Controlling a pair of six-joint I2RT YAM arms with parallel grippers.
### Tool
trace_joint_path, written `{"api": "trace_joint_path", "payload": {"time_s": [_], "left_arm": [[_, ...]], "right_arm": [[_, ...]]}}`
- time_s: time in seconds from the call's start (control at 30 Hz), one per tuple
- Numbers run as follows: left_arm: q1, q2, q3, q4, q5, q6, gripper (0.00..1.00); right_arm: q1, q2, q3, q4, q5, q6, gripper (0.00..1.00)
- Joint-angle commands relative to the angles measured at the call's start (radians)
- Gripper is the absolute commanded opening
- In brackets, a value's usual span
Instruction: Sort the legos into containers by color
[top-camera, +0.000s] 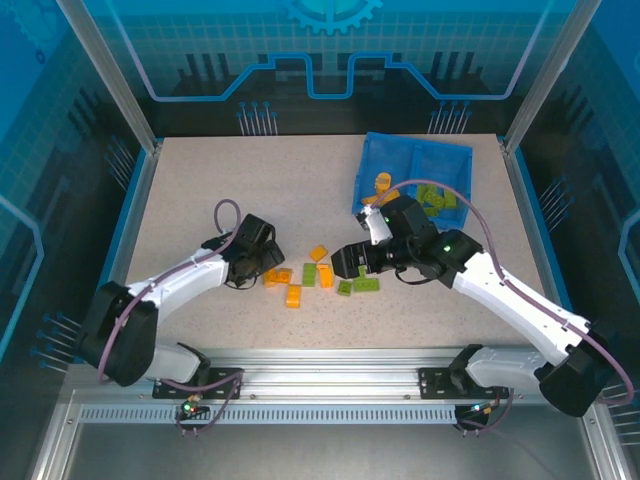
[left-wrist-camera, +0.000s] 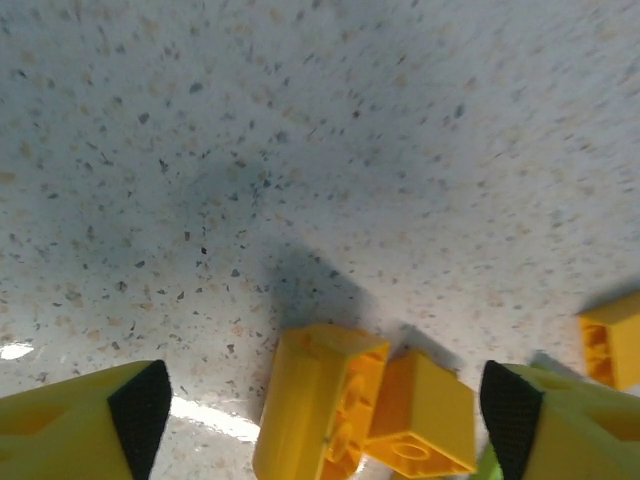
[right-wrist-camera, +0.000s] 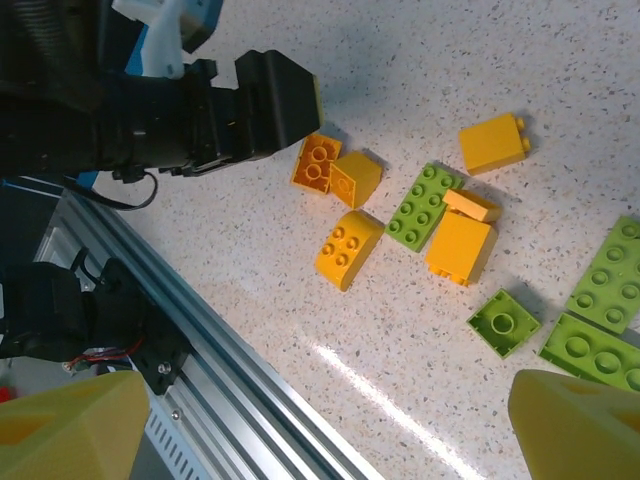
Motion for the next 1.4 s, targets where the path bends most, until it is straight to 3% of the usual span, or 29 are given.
{"api": "trace_joint_path", "payload": {"time_s": [0.0, 0.37, 0.6, 0.73, 0.87, 1.07, 1.2, 1.37], "left_arm": [[0.012, 0.065, 0.012, 0.016, 0.107, -0.01, 0.76], [0.012, 0.174, 0.002, 0.046, 0.155, -0.022, 0.49], [0.011, 0.069, 0.002, 0.05, 0.123, -0.001, 0.27], [-0.02, -0.033, 0.085, 0.004, 0.104, 0.06, 0.24], [-0.125, -0.045, 0.298, -0.069, 0.021, 0.181, 0.24], [-0.232, 0.175, 0.633, -0.013, 0.027, 0.384, 0.21], [-0.249, 0.353, 0.783, 0.113, 0.09, 0.497, 0.2], [-0.255, 0.643, 1.074, 0.139, 0.071, 0.552, 0.21]], "right_arm": [[0.019, 0.007, 0.039, -0.03, 0.027, 0.003, 0.95], [0.036, 0.04, 0.058, -0.05, 0.041, 0.012, 0.95], [0.052, 0.044, 0.064, -0.057, 0.043, 0.014, 0.95], [0.053, 0.018, 0.066, -0.054, 0.069, 0.026, 0.95], [0.053, -0.037, 0.067, -0.058, 0.149, 0.041, 0.95], [0.048, -0.154, 0.036, -0.073, 0.345, 0.068, 0.96], [0.041, -0.237, 0.0, -0.101, 0.428, 0.088, 0.98], [0.035, -0.333, -0.059, -0.139, 0.472, 0.123, 0.99]]}}
